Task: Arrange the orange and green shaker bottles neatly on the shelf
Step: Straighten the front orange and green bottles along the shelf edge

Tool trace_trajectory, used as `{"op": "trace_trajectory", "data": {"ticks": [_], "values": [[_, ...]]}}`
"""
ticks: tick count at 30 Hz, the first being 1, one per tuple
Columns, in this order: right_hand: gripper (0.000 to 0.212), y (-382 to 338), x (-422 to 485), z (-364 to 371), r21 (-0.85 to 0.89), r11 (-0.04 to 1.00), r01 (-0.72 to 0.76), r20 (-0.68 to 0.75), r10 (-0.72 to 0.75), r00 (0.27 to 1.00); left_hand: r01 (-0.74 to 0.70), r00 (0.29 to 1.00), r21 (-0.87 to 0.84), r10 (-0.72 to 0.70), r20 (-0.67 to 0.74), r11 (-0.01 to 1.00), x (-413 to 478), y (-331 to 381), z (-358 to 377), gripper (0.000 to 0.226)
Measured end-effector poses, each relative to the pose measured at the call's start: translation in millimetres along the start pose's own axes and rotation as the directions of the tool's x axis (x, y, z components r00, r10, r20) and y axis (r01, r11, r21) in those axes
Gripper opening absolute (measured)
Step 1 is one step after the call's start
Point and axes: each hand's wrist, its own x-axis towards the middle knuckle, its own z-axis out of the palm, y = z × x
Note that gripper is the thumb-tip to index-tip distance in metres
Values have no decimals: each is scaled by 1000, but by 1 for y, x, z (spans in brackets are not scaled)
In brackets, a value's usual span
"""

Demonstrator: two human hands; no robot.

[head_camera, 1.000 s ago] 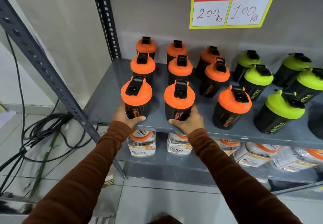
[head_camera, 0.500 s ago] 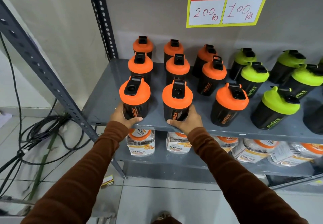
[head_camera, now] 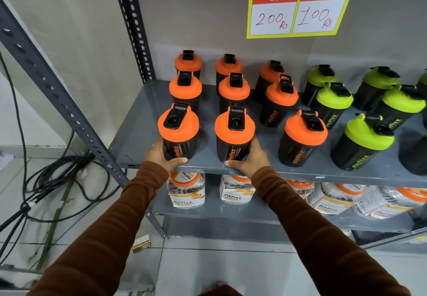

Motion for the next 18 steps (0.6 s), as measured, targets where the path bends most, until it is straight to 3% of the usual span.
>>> {"op": "trace_trajectory", "data": {"ticks": [18], "values": [[83,5,3,1,-7,1000,15,22,-15,1000,-23,1000,-27,23,-2,999,0,-2,2,67]]}}
